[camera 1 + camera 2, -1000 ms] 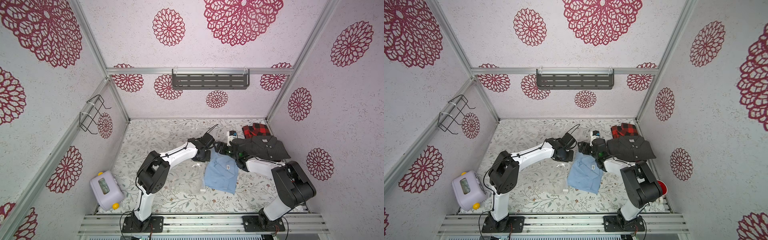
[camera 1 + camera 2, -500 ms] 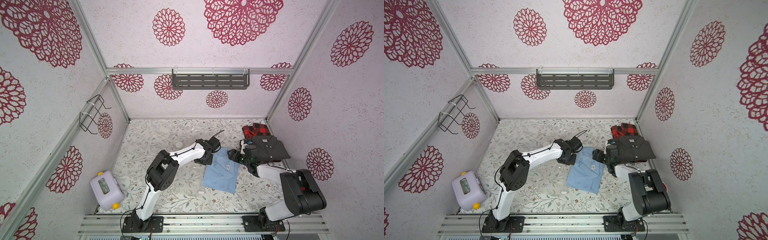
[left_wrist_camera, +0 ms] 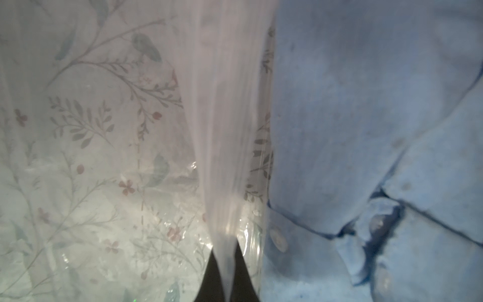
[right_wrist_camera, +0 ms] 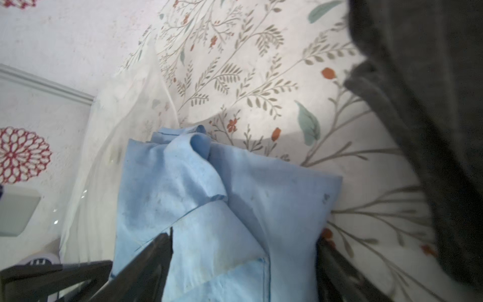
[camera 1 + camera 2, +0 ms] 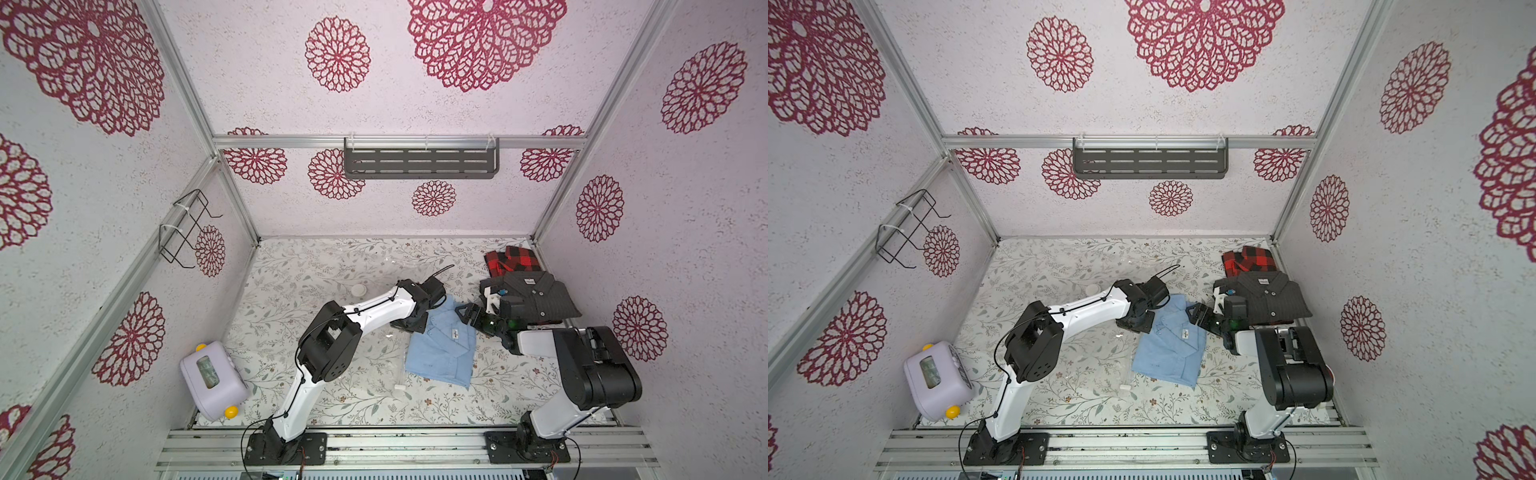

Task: Place the folded shirt into the vacuum bag
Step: Place the shirt in the vacuum bag.

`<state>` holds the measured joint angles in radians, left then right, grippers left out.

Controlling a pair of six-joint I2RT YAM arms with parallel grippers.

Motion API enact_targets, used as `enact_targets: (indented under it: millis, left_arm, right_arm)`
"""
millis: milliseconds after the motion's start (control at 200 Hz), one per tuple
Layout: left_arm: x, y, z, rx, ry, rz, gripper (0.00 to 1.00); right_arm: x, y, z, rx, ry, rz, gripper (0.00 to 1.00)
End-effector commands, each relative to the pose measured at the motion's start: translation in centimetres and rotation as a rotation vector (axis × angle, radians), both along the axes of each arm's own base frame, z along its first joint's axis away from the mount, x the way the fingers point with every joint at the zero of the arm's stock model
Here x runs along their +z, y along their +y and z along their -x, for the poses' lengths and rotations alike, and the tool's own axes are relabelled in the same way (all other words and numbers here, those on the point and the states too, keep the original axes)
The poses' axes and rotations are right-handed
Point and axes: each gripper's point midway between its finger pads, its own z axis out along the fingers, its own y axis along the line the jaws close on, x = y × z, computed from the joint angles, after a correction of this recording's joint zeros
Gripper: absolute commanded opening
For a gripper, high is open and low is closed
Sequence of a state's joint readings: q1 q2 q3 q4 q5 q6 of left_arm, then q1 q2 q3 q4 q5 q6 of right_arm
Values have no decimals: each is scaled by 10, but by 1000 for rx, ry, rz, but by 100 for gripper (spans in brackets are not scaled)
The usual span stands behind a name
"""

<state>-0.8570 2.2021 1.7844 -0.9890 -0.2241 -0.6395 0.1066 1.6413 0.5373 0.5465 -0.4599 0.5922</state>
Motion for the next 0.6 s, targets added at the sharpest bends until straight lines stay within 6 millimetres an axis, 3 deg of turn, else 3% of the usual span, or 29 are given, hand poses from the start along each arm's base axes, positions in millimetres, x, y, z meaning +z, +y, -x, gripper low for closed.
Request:
enact_targets:
  millis: [0,75,140,320,470,540,595]
  left_arm:
    - [1,-6,2,-19,-6,-8,0]
    - [1,-7,2,-19,-7,-7,0]
    - [0,-7,2,-20,-6,-8,0]
    - [0,-9,1,-22,-8,-6,0]
    - [-1,-9,1,-21,-6,-6,0]
    - [0,-9,1,-23,-8,-6,0]
    - [-2,-8,0,-23,-11,-11,0]
  right_arm:
    - [11,19,2,68,-16,-118,66]
    - [17,21,-1,71,-33,-143,44]
    - [25,26,-2,86,-52,-170,32]
    - [41,37,-7,113,-93,-229,18]
    - [38,37,-16,82,-82,-227,16]
    - [30,31,-21,55,-53,-171,35]
    - [24,21,-23,28,-30,-79,42]
